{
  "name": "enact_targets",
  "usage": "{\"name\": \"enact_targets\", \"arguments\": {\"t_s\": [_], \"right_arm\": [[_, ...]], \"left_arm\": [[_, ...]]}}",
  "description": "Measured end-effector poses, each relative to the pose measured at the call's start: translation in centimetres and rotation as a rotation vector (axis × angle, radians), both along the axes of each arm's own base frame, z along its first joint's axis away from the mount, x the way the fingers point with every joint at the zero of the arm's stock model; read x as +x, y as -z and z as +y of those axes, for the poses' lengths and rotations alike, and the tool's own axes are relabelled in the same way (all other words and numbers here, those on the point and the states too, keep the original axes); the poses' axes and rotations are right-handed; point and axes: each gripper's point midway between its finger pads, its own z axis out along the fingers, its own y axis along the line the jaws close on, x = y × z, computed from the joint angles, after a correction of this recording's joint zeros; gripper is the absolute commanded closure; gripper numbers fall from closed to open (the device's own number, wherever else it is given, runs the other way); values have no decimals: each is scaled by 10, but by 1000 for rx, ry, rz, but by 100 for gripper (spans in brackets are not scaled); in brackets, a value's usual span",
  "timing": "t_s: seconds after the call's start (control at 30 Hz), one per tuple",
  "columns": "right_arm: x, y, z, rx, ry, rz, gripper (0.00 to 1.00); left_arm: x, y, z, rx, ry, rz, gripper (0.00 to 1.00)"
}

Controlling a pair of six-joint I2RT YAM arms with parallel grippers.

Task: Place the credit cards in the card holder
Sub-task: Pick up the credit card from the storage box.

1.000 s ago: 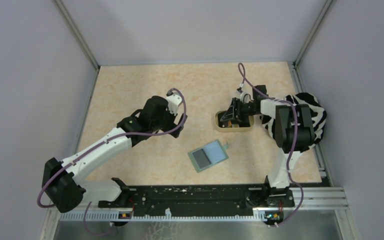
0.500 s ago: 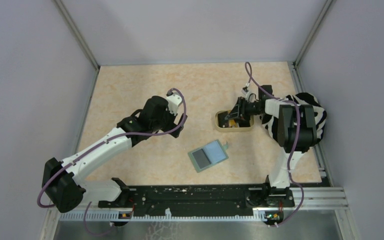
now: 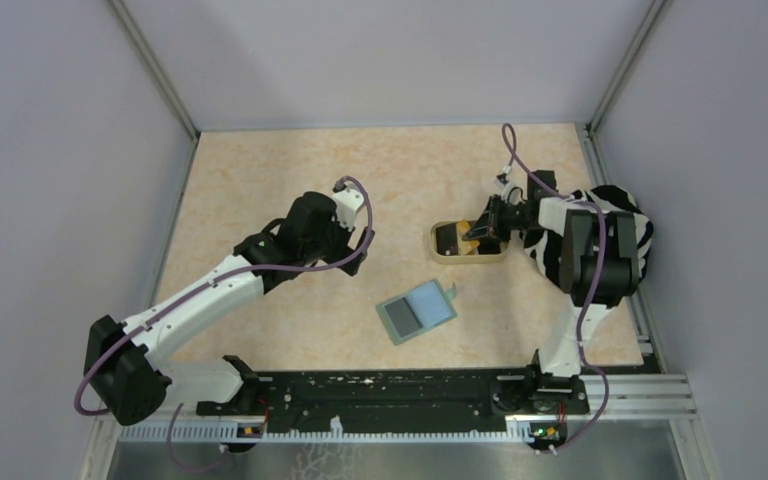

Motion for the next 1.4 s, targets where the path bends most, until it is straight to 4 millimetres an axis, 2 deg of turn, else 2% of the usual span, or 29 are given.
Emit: {"name": "enact_targets", "arguments": {"t_s": [0.17,0.27,0.63,0.77,1.03,1.4], "right_arm": [[1,4,-6,-56,5,0,100],[2,0,-11,-95,4,-25,100],[11,-49,-48,-211,34,-218,100],[10,-69,-55,-206,34,-290,100],[3,-103,-43,-118,-17,-406,100],[-6,-118,-28,-6,-71,-465,100]], "left_arm": [[0,0,0,0,0,0,1],[0,0,0,0,0,0,1],[0,1,0,0,2,2,1],[-2,2,0,-2,8,6,1],[-4,0,0,-12,12,1,1],[-5,4,1,-9,12,3,1]]}}
